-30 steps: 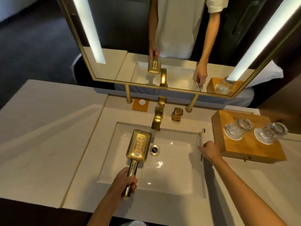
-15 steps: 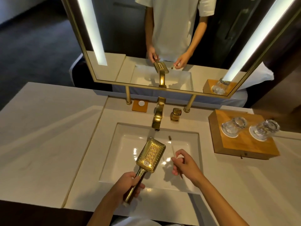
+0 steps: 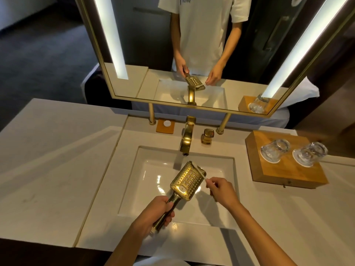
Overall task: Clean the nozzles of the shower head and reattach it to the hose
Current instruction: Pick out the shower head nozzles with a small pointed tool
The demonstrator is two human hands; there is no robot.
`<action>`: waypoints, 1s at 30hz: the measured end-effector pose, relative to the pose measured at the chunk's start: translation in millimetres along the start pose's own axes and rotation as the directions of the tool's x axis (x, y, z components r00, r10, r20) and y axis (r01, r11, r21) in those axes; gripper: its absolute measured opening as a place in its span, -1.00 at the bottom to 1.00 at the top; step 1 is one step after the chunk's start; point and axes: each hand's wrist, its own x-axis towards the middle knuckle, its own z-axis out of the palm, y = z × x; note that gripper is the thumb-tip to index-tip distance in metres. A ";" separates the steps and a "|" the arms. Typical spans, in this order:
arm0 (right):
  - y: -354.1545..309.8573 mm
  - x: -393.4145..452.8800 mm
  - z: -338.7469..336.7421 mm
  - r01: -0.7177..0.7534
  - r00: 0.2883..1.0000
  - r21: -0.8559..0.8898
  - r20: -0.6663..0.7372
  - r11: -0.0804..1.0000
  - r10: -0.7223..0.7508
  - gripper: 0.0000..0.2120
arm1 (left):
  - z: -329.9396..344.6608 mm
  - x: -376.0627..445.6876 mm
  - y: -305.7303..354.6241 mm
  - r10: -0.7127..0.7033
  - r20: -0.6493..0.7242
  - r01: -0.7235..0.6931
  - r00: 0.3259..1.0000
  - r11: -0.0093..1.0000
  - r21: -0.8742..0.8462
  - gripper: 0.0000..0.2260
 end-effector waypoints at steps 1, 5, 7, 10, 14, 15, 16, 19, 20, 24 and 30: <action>-2.0 -4.1 6.2 0.038 0.998 -0.034 0.043 0.999 -0.036 -0.73 | 0.5 0.8 1.6 -0.005 -0.006 0.006 1.000 1.000 0.009 -0.85; -4.8 -6.1 10.3 0.098 0.994 -0.101 0.059 0.990 -0.092 -0.72 | 2.0 2.3 5.3 -0.015 -0.012 0.015 1.000 0.999 0.048 -0.84; -2.7 4.2 -3.9 0.043 0.995 -0.142 -0.079 0.989 -0.055 -0.68 | 1.9 1.6 6.3 -0.020 -0.014 0.021 1.000 0.998 0.055 -0.85; 0.7 12.4 -15.0 -0.003 0.987 -0.178 -0.159 0.984 -0.026 -0.62 | 2.6 0.7 7.7 -0.024 -0.024 0.025 0.999 0.998 0.064 -0.85; 7.3 -3.0 0.3 0.032 0.994 -0.227 -0.090 0.973 -0.054 -0.56 | 0.5 1.0 7.2 -0.029 -0.048 0.034 0.998 0.994 0.106 -0.84; 8.9 -6.7 2.0 0.056 0.995 -0.256 -0.064 0.965 -0.074 -0.56 | 0.4 1.1 6.2 -0.035 -0.056 0.041 0.998 0.993 0.113 -0.84; 9.9 -9.0 3.1 0.076 0.995 -0.270 -0.046 0.960 -0.092 -0.56 | 0.5 1.0 5.6 -0.040 -0.062 0.047 0.997 0.992 0.117 -0.84; 5.3 -15.7 9.1 0.161 0.987 -0.273 0.043 0.948 -0.156 -0.63 | 3.7 2.5 5.5 -0.045 -0.056 0.051 0.997 0.993 0.110 -0.83; 2.9 -17.9 13.4 0.209 0.977 -0.285 0.097 0.936 -0.189 -0.64 | 5.4 2.8 6.2 -0.043 -0.054 0.049 0.998 0.993 0.110 -0.83; -0.1 -11.5 10.4 0.190 0.981 -0.351 0.045 0.917 -0.186 -0.60 | 7.9 2.7 7.6 -0.042 -0.046 0.046 0.998 0.994 0.103 -0.84; -2.5 -13.4 8.1 0.066 0.995 -0.265 -0.057 0.962 -0.084 -0.56 | 2.8 2.3 7.5 -0.036 -0.052 0.042 0.998 0.991 0.125 -0.82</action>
